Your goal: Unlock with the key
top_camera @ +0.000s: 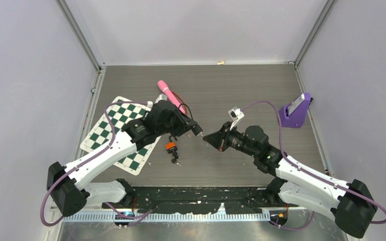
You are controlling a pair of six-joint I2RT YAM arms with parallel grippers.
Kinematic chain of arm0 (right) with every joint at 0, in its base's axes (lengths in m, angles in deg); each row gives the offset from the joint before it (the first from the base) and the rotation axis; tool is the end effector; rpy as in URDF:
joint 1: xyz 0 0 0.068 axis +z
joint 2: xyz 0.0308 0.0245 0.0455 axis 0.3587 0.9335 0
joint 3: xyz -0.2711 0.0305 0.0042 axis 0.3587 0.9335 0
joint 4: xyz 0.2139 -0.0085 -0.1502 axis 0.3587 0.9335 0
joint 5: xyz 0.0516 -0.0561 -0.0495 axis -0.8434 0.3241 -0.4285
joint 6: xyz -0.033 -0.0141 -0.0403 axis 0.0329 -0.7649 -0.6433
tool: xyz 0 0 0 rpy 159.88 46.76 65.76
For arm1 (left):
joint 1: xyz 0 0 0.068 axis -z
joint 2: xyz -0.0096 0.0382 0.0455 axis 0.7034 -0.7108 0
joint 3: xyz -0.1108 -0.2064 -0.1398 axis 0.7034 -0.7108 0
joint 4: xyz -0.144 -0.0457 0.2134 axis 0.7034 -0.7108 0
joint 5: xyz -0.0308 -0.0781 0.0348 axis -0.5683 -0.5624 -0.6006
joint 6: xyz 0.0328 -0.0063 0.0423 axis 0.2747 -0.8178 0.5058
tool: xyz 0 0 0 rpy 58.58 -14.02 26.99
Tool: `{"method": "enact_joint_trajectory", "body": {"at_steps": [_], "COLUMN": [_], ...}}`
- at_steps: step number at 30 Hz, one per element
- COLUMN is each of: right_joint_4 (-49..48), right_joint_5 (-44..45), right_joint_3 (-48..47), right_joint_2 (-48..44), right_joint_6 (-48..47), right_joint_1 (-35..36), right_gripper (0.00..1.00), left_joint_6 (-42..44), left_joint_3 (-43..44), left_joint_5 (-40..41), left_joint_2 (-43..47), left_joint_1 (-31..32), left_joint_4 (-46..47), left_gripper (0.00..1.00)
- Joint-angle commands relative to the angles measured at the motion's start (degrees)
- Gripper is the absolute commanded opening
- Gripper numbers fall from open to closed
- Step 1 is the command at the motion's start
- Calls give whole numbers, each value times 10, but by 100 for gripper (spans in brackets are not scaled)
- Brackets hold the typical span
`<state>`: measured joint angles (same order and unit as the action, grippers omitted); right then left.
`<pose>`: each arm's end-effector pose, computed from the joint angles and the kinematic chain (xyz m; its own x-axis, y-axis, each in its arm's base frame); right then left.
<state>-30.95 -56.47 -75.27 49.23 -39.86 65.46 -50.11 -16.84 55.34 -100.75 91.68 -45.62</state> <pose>0.1424 0.1500 0.2557 -0.5435 0.2342 -0.8061 -0.6353 0.5129 0.5774 0.1823 -0.1911 0.3152 -0.7542 -0.6205 -0.2148 -0.2516 0.5753 -0.7783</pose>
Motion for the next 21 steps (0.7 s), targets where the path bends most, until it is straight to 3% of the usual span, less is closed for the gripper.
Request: {"method": "enact_joint_trajectory", "body": {"at_steps": [1,10,21], "right_joint_4": [-70,26,162], "right_joint_5": [55,-19,-78], "right_joint_3": [-69,-103,-183], "right_joint_2": [25,61,81], "right_joint_6": [-13,42,70], "right_joint_1": [-12,-12,-12], "right_gripper": [5,5,5], "left_joint_6": [-27,-39,-24], "left_joint_3": [-30,-31,-13], "left_joint_5": [-149,-148,-137], "left_joint_2": [26,50,37], "left_joint_1": [-18,-92,-118], "left_joint_4": [9,7,-7], "left_gripper": [11,0,0]}}
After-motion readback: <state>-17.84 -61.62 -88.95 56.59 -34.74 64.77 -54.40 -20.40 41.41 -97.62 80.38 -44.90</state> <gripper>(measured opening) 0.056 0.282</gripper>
